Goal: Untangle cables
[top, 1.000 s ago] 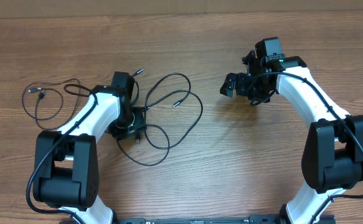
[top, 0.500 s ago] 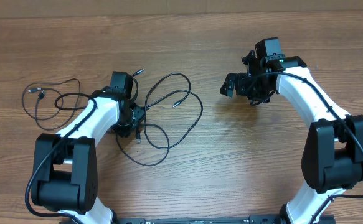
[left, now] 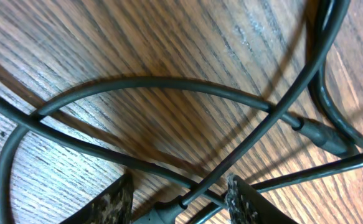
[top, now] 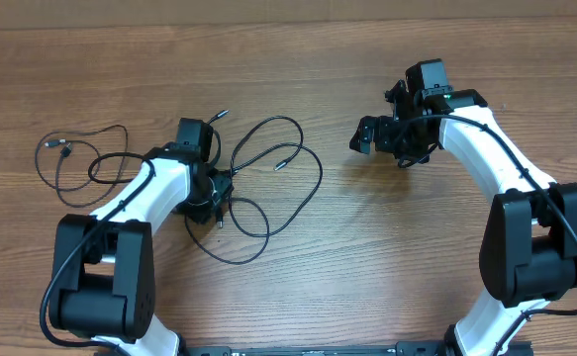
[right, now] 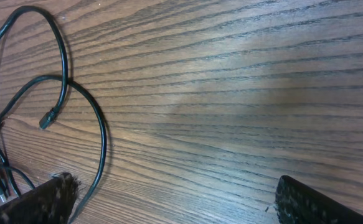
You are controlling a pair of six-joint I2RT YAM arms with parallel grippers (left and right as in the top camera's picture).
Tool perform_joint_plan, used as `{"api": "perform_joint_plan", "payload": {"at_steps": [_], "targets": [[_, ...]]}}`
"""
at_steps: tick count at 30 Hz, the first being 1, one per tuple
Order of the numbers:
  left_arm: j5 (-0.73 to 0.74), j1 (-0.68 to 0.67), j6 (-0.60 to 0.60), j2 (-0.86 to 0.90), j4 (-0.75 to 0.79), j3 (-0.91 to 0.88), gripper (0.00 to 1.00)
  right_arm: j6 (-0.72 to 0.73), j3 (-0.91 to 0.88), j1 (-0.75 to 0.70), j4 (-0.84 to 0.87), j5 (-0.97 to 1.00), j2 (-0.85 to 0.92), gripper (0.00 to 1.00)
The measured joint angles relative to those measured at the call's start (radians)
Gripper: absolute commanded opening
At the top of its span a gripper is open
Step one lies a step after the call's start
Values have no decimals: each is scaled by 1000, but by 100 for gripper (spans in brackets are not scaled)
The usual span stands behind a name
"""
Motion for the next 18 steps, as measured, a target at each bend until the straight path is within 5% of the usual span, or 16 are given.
{"api": "perform_joint_plan", "payload": {"at_steps": [5, 12, 16, 18], "targets": [[-28, -24, -32, -28, 61, -43, 50, 0, 0, 0, 0, 0, 0, 100], [-43, -39, -43, -54, 132, -96, 7, 0, 0, 0, 0, 0, 0, 100], [-22, -39, -24, -54, 131, -99, 12, 0, 0, 0, 0, 0, 0, 100], [-13, -37, -8, -53, 119, -98, 30, 0, 0, 0, 0, 0, 0, 100]]}}
